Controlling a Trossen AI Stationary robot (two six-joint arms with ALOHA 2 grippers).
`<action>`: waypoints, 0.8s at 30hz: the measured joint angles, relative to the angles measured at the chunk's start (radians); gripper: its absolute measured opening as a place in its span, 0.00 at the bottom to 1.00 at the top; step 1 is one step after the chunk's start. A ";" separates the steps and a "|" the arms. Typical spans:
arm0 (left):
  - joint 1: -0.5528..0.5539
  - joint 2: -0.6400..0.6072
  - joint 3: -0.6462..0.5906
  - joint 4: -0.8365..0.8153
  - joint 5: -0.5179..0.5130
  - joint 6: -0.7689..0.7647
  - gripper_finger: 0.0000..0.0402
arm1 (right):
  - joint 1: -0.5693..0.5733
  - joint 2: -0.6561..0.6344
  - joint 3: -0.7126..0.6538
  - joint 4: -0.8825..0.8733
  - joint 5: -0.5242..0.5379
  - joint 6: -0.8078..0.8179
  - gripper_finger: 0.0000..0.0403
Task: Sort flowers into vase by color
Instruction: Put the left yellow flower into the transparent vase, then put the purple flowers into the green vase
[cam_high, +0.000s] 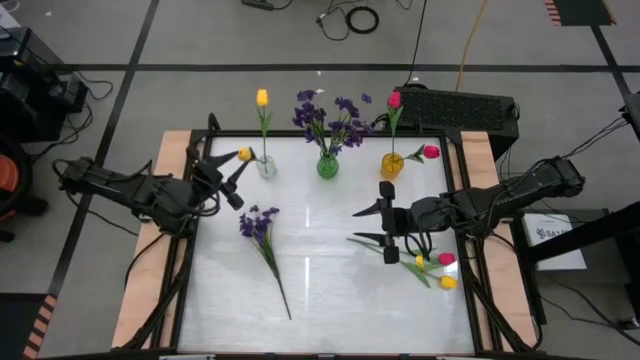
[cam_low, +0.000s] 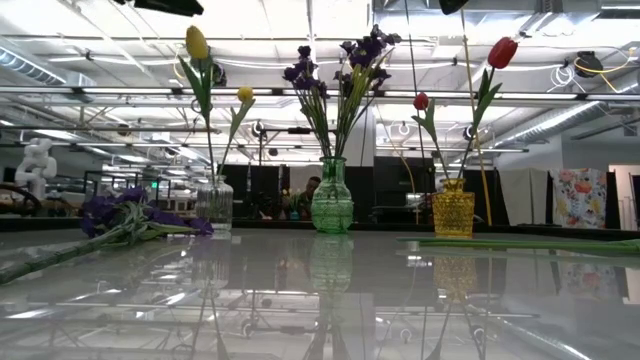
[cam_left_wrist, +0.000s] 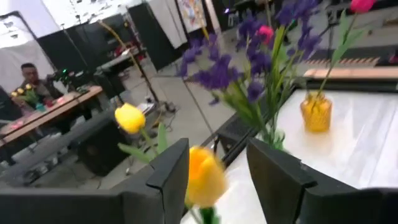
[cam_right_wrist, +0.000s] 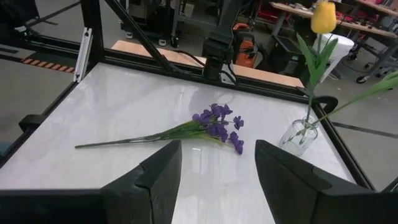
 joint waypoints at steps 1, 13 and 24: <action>0.000 0.000 0.000 0.021 0.001 0.019 0.41 | 0.000 0.000 0.000 0.001 0.000 0.000 0.49; 0.076 0.001 0.016 0.024 -0.010 0.107 0.41 | 0.000 0.000 0.000 0.001 0.000 0.000 0.49; -0.008 0.004 0.182 0.075 0.076 0.194 0.41 | 0.000 0.000 0.000 -0.069 -0.001 0.051 0.49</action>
